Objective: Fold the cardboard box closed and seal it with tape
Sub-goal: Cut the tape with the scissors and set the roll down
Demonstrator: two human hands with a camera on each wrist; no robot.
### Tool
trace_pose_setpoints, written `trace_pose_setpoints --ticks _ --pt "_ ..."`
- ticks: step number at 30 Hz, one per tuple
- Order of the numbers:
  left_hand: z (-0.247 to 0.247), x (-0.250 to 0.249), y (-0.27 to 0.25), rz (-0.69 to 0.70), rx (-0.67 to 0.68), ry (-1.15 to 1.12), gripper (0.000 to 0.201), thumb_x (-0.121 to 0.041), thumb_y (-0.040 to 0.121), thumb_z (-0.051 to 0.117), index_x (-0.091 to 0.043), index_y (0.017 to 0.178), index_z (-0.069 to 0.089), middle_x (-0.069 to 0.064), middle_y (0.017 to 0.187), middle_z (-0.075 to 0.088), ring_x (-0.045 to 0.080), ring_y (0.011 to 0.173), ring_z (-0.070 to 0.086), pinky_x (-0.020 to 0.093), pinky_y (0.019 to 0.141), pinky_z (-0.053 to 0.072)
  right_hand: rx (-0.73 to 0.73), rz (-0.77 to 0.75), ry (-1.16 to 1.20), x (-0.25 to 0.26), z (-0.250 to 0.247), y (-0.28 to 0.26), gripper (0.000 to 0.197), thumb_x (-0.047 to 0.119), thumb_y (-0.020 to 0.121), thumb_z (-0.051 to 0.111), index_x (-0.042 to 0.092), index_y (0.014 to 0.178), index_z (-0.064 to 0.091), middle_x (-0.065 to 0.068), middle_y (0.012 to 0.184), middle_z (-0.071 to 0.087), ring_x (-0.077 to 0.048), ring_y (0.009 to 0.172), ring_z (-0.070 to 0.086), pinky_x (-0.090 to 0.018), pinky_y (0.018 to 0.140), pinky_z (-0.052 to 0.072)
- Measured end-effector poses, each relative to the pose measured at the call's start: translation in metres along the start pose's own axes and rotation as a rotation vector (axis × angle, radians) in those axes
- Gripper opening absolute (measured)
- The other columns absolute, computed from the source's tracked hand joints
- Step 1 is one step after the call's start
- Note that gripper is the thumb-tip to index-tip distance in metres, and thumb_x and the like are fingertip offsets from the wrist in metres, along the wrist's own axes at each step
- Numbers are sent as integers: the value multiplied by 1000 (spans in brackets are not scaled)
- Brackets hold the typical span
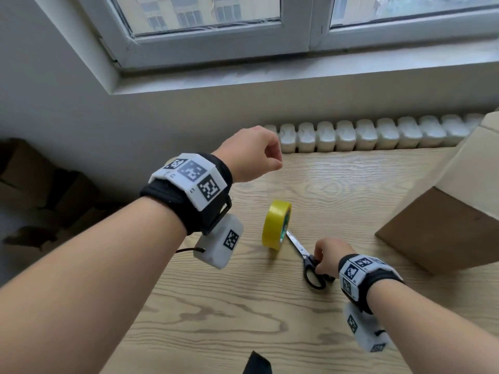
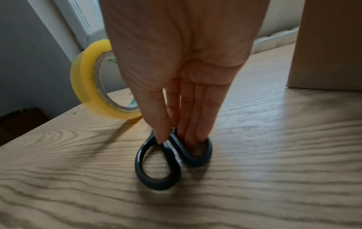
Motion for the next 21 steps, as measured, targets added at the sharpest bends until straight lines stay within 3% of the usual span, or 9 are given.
trace_pose_setpoints --ticks 5,11,15,21 --pt "1 9 -3 -24 -41 -70 6 -24 87 67 -19 84 67 -15 78 57 2 73 54 18 69 42 -13 -10 -7 1 0 5 26 29 77 69 14 99 69 -3 103 69 -22 97 63 -28 78 51" --pt "3 10 -11 -43 -25 -122 6 -22 87 68 -20 82 66 -14 75 59 -1 68 54 13 62 39 -58 -52 -52 2 2 5 32 34 76 71 14 99 64 -3 101 65 -22 93 61 -31 76 49" --pt "8 5 -15 -34 -23 -131 5 -23 87 67 -19 85 66 -13 78 60 -1 71 55 13 65 42 -90 -67 -95 3 6 6 34 36 75 71 16 99 56 0 93 57 -20 84 53 -30 74 46" --pt "8 1 -18 -15 -37 -86 7 -25 87 67 -18 87 68 -12 83 62 2 78 58 18 73 47 -97 -39 -96 -5 8 7 31 31 75 72 19 95 51 2 92 53 -19 85 51 -30 76 48"
Point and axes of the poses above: each hand's wrist, its own y-axis towards the middle knuckle, its own z-axis out of the palm, x = y × z, the point moved 8 cm from there along y, towards the middle knuckle
